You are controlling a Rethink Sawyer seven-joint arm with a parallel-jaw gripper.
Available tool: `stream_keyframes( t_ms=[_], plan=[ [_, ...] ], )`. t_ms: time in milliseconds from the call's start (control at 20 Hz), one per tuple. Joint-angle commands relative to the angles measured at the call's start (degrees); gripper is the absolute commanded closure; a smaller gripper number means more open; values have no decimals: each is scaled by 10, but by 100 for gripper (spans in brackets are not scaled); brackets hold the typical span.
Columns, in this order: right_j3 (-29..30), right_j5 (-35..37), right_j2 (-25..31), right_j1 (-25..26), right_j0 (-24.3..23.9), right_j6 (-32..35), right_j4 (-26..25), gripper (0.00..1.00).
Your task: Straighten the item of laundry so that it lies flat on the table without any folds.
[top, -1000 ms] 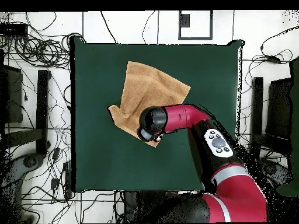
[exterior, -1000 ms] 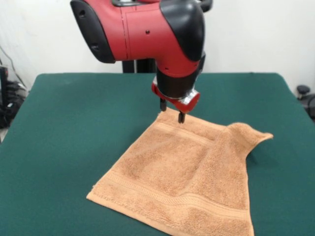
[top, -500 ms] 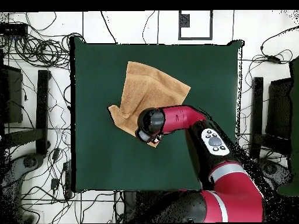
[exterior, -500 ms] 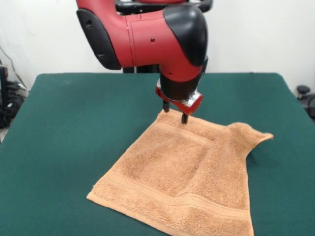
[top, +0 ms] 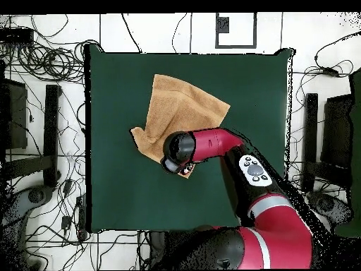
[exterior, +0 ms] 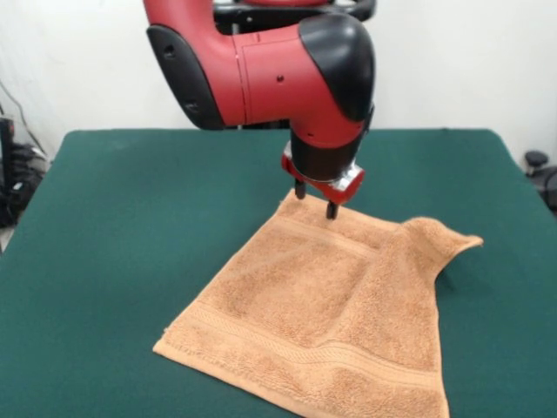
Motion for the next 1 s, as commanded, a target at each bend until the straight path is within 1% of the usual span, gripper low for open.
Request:
stream_keyframes(
  t_ms=[50, 200, 450, 800, 1000],
  plan=[
    [0, -20, 7, 52, 29, -48, -16, 0],
    [-12, -15, 3, 61, 34, -41, -16, 0],
    [-10, -6, -2, 55, 40, -31, -9, 0],
    [-36, -15, -15, 88, 46, -28, -14, 0],
    [-40, -12, -19, 94, 46, -30, -12, 0]
  ],
)
